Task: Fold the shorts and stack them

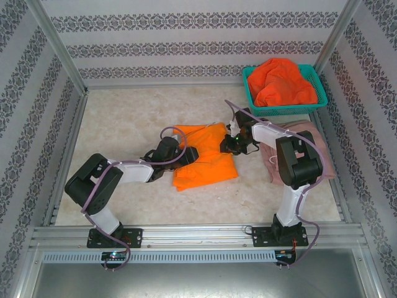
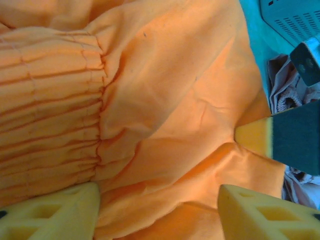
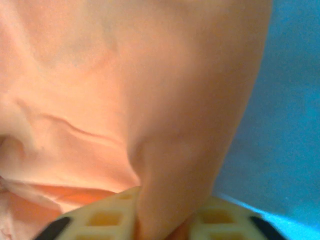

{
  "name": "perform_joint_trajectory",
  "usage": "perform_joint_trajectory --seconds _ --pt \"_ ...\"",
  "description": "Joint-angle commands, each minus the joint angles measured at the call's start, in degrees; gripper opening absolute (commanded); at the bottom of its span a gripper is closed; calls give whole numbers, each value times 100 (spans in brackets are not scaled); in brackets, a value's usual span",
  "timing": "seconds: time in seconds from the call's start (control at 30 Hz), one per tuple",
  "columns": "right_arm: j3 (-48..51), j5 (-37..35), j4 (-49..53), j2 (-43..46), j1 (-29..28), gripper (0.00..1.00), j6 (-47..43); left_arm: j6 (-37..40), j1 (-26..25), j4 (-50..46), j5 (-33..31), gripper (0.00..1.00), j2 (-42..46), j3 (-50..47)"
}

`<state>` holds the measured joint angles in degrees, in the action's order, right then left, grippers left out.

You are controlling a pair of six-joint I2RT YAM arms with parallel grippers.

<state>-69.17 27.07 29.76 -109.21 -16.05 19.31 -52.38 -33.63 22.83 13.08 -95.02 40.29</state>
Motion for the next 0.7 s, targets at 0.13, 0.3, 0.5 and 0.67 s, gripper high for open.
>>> perform_joint_trajectory --seconds 0.13,0.3,0.5,0.67 --pt "-136 -1737 608 459 -204 0 -324 91 174 -724 -167 89 1152 -201" --pt "-288 -2867 1395 960 -396 0 -659 252 276 -1032 -279 100 1932 -273" --pt "-731 -3972 2587 1347 -409 0 -1120 186 363 -837 -212 100 2273 -556" --pt "-1227 -4381 3267 1547 -238 0 -1460 19 389 -536 -73 100 2205 -690"
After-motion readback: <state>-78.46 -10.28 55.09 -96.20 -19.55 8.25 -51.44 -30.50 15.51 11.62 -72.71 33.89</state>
